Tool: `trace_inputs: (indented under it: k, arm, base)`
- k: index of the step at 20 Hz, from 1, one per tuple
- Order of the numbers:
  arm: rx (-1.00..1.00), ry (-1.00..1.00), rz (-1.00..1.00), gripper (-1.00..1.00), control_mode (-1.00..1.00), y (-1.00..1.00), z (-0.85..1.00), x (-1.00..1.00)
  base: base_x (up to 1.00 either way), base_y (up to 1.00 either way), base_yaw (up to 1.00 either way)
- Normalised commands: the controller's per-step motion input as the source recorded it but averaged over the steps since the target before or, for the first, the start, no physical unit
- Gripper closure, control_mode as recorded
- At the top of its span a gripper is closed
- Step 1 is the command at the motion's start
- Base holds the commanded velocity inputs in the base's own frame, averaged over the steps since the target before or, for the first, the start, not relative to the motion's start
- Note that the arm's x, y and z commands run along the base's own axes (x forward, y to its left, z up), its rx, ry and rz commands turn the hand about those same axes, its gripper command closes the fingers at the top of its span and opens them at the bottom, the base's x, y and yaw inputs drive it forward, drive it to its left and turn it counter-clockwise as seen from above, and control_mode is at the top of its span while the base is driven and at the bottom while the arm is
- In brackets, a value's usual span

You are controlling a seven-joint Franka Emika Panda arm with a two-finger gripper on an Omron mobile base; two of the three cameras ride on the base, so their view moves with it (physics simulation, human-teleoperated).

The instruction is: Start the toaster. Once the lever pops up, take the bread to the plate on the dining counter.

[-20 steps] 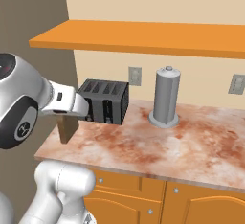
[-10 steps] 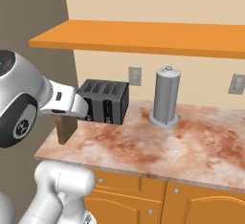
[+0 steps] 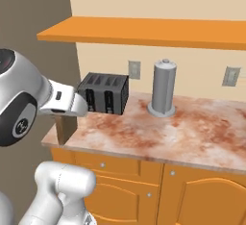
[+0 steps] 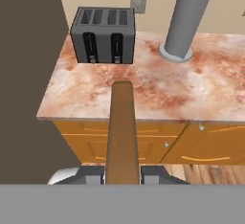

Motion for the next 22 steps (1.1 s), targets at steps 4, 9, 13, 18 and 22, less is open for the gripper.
trace_inputs:
  k: [4, 9, 13, 18, 22]
  arm:
    - [0.0, 0.0, 0.0, 1.0, 1.0, 0.0, 0.0, 0.0]
    - [0.0, 0.0, 0.0, 1.0, 1.0, 0.0, 0.0, 0.0]
    - [0.0, 0.0, 0.0, 1.0, 1.0, 0.0, 0.0, 0.0]
    - [0.0, 0.0, 0.0, 1.0, 1.0, 0.0, 0.0, 0.0]
    - [0.0, 0.0, 0.0, 1.0, 1.0, 0.0, 0.0, 0.0]
  base:
    - [-0.92, -0.61, -0.28]
    - [-0.6, -0.49, -0.57]
    - [-0.51, -0.42, -0.69]
    - [-0.38, -0.34, -0.72]
    - [-0.05, -0.11, -0.7]
